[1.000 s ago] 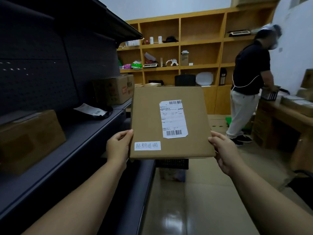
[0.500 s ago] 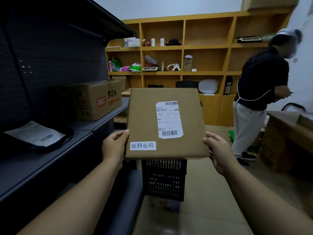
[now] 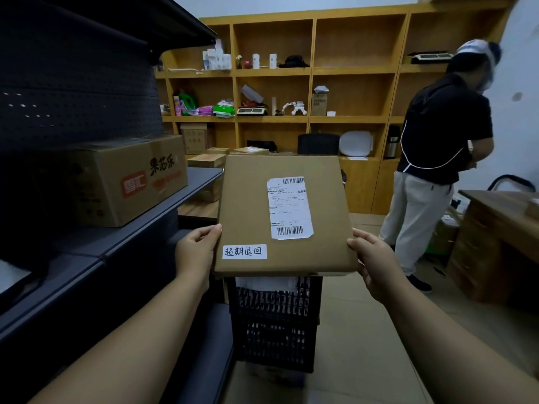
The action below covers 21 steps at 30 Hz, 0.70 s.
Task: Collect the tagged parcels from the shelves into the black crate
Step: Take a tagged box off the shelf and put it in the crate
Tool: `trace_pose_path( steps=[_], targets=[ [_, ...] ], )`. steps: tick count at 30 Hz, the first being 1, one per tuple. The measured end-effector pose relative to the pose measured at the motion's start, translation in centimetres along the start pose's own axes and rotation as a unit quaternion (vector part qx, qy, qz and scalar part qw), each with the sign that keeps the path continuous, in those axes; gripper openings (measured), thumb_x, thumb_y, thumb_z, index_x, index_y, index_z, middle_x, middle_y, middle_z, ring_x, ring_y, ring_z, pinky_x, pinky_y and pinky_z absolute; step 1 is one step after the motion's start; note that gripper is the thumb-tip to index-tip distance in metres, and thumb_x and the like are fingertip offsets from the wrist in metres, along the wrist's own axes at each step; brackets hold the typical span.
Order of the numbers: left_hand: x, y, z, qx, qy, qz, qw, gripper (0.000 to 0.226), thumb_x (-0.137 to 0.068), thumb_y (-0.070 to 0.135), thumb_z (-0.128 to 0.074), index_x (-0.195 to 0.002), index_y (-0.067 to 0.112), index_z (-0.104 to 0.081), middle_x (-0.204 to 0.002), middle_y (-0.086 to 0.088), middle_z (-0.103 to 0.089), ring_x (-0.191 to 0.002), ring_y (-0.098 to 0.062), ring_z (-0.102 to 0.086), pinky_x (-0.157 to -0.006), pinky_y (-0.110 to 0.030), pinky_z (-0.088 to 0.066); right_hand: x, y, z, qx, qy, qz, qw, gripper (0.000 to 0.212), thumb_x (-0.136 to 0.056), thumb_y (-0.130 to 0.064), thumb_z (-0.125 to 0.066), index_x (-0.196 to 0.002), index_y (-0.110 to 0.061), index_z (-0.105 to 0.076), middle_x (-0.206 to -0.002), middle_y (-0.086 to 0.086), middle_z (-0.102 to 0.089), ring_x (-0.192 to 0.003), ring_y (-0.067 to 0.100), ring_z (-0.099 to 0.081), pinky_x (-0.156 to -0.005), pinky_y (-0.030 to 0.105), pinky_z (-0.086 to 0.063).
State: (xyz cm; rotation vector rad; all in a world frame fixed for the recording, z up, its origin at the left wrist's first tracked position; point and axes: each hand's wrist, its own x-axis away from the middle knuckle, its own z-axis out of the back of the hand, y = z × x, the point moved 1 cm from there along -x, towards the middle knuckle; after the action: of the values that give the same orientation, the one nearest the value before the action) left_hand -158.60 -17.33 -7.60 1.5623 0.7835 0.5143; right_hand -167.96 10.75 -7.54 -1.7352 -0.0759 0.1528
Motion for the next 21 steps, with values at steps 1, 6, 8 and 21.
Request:
trace_pose_path(
  steps=[1, 6, 8, 21],
  targets=[
    [-1.1, -0.4, -0.5, -0.003, -0.005, 0.001, 1.000, 0.006, -0.085, 0.026, -0.067, -0.083, 0.021, -0.070, -0.085, -0.009, -0.073, -0.076, -0.025, -0.070, -0.069, -0.038, -0.058, -1.0, 0.3, -0.2, 0.004, 0.002, -0.001, 1.000, 0.031, -0.092, -0.008, -0.050, -0.122, -0.015, -0.055, -0.106, 0.002, -0.063, -0.097, 0.018, -0.060, -0.063, 0.028, -0.047],
    [-7.4, -2.2, -3.2, -0.014, -0.018, 0.011, 1.000, 0.007, -0.086, 0.026, -0.067, -0.084, 0.020, -0.069, -0.088, -0.010, -0.072, -0.079, -0.026, -0.069, -0.072, -0.039, -0.057, -7.0, 1.5, -1.7, 0.012, 0.017, -0.012, 1.000, 0.034, -0.092, -0.006, -0.049, -0.126, -0.011, -0.054, -0.100, 0.000, -0.063, -0.091, 0.014, -0.060, -0.061, 0.026, -0.046],
    [-10.2, -2.8, -4.1, -0.017, -0.020, 0.018, 0.999, 0.006, -0.086, 0.027, -0.066, -0.083, 0.021, -0.068, -0.085, -0.007, -0.072, -0.075, -0.023, -0.069, -0.064, -0.034, -0.056, -9.6, 2.0, -2.6, 0.019, 0.023, -0.019, 0.999, 0.036, -0.092, -0.006, -0.049, -0.127, -0.011, -0.053, -0.101, 0.001, -0.063, -0.090, 0.015, -0.059, -0.061, 0.027, -0.045],
    [-24.6, -8.1, -9.2, -0.092, -0.029, 0.063, 0.993, 0.010, -0.088, 0.033, -0.063, -0.080, 0.026, -0.065, -0.074, 0.000, -0.068, -0.065, -0.014, -0.065, -0.049, -0.024, -0.044, -23.2, 5.5, -7.7, 0.055, 0.085, -0.106, 0.989, 0.028, -0.090, -0.004, -0.047, -0.112, -0.018, -0.056, -0.088, 0.005, -0.059, -0.077, 0.018, -0.055, -0.056, 0.028, -0.041]
  ],
)
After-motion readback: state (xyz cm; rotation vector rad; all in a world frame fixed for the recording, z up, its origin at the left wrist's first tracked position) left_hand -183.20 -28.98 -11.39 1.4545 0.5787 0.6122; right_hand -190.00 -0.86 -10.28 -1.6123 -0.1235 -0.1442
